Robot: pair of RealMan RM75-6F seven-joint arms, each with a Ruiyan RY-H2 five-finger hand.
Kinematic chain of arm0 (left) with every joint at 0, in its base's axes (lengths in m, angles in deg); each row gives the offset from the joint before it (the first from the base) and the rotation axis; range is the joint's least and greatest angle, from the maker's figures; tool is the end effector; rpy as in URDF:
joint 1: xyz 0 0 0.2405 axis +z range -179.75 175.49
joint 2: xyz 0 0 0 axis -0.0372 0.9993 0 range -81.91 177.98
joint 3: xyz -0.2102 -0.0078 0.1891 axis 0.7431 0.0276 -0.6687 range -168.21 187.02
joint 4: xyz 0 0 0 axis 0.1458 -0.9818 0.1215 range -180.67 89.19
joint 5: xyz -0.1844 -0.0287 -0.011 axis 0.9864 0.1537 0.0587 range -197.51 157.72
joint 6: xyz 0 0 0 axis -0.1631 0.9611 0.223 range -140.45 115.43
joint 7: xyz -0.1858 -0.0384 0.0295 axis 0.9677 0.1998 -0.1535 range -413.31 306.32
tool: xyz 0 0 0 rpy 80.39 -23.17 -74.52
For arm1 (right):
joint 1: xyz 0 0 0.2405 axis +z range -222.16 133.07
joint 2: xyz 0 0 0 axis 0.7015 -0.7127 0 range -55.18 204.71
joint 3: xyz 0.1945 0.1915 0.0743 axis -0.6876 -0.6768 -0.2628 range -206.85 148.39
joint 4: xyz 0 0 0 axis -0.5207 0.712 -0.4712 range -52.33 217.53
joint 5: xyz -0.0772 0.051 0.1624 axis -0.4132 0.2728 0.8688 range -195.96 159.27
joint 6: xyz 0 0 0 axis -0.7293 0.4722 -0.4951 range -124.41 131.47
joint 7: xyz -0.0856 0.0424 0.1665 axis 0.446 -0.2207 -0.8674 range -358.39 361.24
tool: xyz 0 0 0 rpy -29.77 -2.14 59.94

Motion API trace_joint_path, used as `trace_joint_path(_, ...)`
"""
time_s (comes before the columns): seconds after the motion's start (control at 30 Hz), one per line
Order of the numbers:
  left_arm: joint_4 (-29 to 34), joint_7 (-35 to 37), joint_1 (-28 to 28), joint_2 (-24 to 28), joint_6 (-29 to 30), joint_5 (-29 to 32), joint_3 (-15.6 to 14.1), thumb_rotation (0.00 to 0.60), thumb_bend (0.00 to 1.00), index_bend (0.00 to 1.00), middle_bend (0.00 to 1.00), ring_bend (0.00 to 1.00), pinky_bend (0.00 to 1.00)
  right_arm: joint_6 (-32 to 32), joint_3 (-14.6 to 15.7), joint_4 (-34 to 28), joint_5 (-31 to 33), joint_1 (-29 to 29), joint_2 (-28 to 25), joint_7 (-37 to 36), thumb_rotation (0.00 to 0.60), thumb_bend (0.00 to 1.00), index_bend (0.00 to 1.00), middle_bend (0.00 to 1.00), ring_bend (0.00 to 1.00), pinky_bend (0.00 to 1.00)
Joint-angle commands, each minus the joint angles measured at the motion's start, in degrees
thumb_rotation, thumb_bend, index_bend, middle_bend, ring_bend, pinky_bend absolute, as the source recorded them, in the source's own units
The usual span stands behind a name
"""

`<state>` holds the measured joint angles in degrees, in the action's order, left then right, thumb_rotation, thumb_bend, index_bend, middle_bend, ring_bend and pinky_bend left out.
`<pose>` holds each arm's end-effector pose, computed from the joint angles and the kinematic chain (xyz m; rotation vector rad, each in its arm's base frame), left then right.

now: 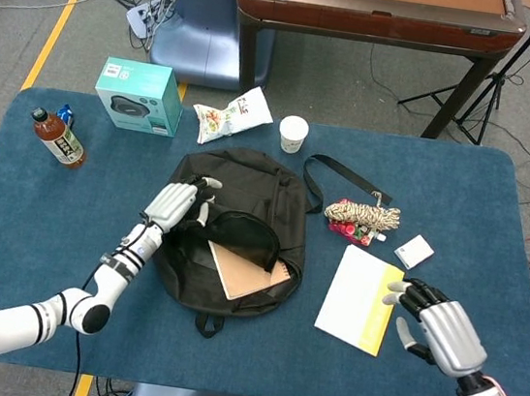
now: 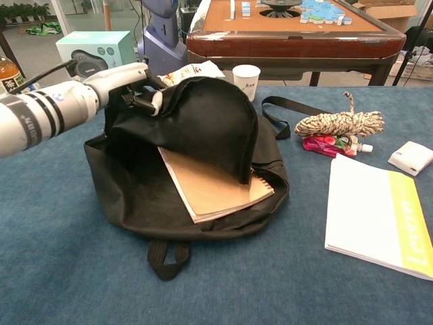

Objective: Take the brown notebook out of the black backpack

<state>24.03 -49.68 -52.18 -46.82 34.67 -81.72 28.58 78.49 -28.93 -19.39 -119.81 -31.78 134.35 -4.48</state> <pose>-0.1201 0.4667 -0.0160 -1.6772 -1.2728 -1.2002 -0.2374 -0.2388 0.1467 1.7940 -1.0000 1.1028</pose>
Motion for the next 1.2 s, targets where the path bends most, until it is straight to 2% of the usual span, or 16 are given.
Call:
trace_joint_path(0.03, -2.0, -5.7, -3.3, -1.9, -1.6, 5.9, 2.8, 0.600, 0.71, 0.81, 0.22, 0.09, 0.05, -4.3, 0.1, -0.5, -1.5, 3.8, 2.2, -0.3, 0.600, 0.59, 0.37, 0.27, 0.18, 0.35)
trace_joint_path(0.2, -4.0, -10.2, -5.6, -3.4, -1.6, 11.3, 4.2, 0.600, 0.71, 0.81, 0.22, 0.09, 0.05, -9.3, -1.6, 1.1, -0.3, 8.3, 6.5, 0.5, 0.600, 0.59, 0.37, 0.27, 0.18, 0.35)
trace_joint_path(0.4, -5.5, -14.2, -7.9, -4.6, -1.8, 17.5, 5.5, 0.600, 0.71, 0.81, 0.22, 0.09, 0.05, -16.3, -4.3, 5.2, 2.9, 14.7, 14.5, 1.3, 0.600, 0.59, 0.37, 0.27, 0.18, 0.35)
trace_joint_path(0.67, -4.8, -16.6, -8.7, -4.6, -1.2, 20.7, 5.4, 0.600, 0.71, 0.81, 0.22, 0.09, 0.05, -20.5, -6.6, 12.0, 7.2, 20.1, 24.5, 1.9, 0.600, 0.57, 0.37, 0.27, 0.18, 0.35)
trace_joint_path(0.97, -4.1, -16.5, -8.8, -4.2, -0.5, 22.5, 5.7, 0.600, 0.71, 0.81, 0.22, 0.09, 0.05, -22.2, -7.2, 22.4, 10.2, 23.9, 35.2, 4.4, 0.600, 0.28, 0.37, 0.27, 0.18, 0.35)
trace_joint_path(1.2, -3.4, -17.1, -8.7, -3.6, -0.2, 24.0, 5.6, 0.600, 0.71, 0.80, 0.22, 0.09, 0.05, -21.3, -7.6, 28.8, 11.0, 26.0, 40.9, 6.2, 0.600, 0.19, 0.37, 0.27, 0.18, 0.35)
